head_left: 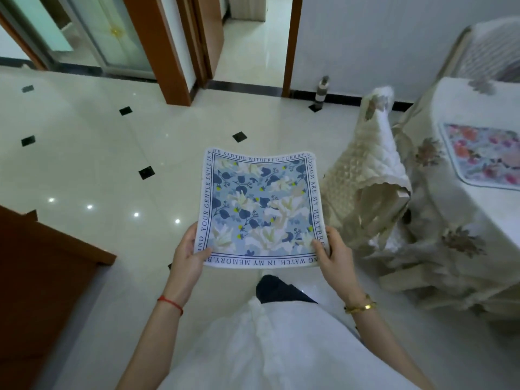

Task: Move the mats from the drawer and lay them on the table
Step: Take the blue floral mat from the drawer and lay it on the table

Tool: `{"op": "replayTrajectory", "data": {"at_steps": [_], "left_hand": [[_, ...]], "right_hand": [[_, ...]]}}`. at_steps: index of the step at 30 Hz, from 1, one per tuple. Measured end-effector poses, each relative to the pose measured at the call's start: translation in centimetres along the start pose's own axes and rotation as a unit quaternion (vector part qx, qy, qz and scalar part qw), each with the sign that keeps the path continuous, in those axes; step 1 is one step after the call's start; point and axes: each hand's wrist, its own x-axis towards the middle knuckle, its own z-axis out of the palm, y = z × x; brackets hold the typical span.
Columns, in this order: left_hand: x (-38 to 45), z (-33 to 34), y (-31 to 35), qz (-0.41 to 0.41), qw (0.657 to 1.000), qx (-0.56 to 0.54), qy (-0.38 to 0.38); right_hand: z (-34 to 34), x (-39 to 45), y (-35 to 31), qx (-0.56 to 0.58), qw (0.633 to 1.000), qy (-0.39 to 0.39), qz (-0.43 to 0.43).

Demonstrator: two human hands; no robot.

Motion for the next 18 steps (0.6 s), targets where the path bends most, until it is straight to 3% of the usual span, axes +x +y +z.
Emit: {"op": "replayTrajectory", "data": {"at_steps": [8, 18], "left_hand": [[17.4, 4.4, 8.3, 0.023, 1.0, 0.003, -0.009], [38.0, 7.1, 12.8, 0.01, 0.999, 0.008, -0.043]], "right_hand": [[-0.8, 19.6, -2.5, -0.004, 1.0, 0.01, -0.005], [2.7, 38.3, -3.0, 0.015, 0.999, 0.034, 0.017]]}}
